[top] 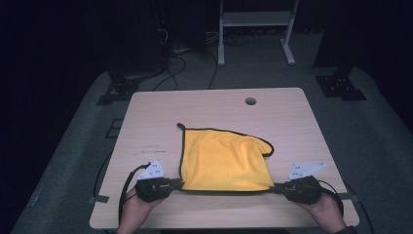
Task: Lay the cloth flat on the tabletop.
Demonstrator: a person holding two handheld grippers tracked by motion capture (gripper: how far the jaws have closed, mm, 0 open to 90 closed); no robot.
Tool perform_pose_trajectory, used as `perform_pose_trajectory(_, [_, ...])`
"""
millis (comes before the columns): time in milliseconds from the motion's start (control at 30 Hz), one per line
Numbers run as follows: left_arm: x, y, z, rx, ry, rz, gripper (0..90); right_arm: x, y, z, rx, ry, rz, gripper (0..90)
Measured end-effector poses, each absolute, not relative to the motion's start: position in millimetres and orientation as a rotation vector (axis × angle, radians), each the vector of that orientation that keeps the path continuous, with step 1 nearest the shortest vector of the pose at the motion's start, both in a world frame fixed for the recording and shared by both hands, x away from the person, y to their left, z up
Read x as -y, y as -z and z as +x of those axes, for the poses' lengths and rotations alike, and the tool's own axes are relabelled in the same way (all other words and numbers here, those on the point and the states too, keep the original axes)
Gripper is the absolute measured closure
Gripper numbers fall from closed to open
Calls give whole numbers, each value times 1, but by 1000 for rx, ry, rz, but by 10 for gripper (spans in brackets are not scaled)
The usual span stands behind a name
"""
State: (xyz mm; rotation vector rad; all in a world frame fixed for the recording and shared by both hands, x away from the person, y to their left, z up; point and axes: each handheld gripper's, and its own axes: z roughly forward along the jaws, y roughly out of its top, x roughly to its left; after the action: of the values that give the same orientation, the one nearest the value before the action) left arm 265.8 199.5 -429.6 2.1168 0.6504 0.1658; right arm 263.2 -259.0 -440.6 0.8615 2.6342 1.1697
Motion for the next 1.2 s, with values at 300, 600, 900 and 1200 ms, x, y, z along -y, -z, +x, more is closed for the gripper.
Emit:
perform_pose_trajectory(300, [-208, 432, 248, -673, -202, 2110, 665, 264, 439, 253, -2595, -1206, 864, 675])
perform_pose_trajectory(600, [-205, 429, 281, -706, -280, 2100, 528, 280, 436, 289, -2444, -1234, 1007, 615])
perform_pose_trajectory(900, [-183, 443, 324, -735, -319, 2153, 453, 282, 445, 340, -2366, -1157, 1103, 580])
perform_pose_trajectory(1200, [-171, 463, 335, -755, -351, 2263, 414, 257, 464, 378, -2416, -1072, 1099, 577])
